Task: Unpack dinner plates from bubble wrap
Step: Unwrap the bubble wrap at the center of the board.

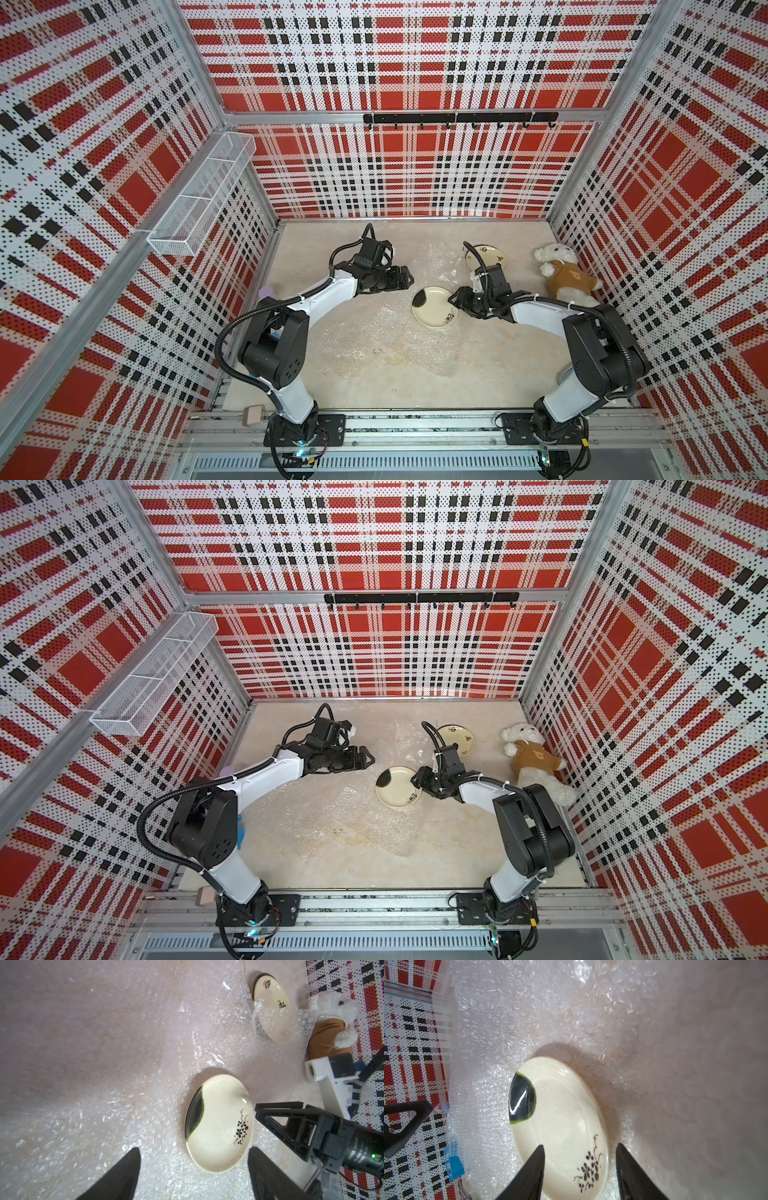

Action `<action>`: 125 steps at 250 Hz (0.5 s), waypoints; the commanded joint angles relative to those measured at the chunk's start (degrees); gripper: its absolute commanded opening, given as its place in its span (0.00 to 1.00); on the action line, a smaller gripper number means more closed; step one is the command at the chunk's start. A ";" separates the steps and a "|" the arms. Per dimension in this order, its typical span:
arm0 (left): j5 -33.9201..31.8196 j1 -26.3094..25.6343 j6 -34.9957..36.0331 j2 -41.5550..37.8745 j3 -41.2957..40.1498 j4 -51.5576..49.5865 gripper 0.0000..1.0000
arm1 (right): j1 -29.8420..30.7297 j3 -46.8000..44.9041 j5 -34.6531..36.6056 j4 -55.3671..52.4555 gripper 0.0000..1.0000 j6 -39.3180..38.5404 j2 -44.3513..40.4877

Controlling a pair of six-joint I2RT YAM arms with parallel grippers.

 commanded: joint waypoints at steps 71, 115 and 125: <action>0.69 0.03 -0.59 1.07 1.72 0.78 0.83 | -0.89 -3.64 -1.94 6.93 0.45 0.94 1.91; 0.60 -0.03 -0.56 1.11 1.65 0.76 0.83 | -1.02 -5.34 -3.02 9.91 0.40 1.30 2.15; 0.60 -0.04 -0.58 1.08 1.57 0.76 0.83 | -1.07 -5.75 -3.18 10.63 0.38 1.48 2.15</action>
